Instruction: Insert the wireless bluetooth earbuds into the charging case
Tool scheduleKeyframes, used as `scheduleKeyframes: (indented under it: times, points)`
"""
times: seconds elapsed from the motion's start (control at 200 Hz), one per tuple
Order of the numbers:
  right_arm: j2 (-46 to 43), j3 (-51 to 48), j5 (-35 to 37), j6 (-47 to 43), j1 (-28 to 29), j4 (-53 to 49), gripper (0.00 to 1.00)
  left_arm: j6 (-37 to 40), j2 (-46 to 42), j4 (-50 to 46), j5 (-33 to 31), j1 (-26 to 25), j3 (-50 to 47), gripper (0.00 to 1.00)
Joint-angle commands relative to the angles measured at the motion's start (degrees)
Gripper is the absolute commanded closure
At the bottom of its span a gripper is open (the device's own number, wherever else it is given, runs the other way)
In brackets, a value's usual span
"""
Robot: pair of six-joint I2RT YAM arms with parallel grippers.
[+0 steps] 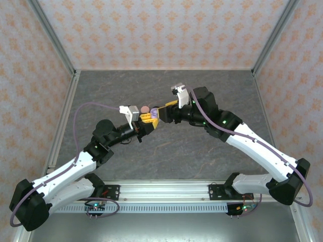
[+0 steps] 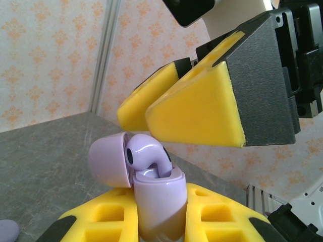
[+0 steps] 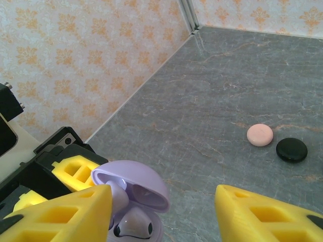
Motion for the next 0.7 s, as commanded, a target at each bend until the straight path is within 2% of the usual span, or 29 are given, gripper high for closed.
scheduleKeyframes:
  times: [0.0, 0.696]
  points:
    - [-0.4, 0.2, 1.0, 0.2, -0.3, -1.9, 0.46, 1.9, -1.3, 3.1, 0.8, -0.4, 0.6, 1.00]
    - [-0.9, -0.1, 1.2, 0.2, -0.4, -2.1, 0.53, 2.1, -0.7, 3.2, 0.9, -0.4, 0.9, 1.00]
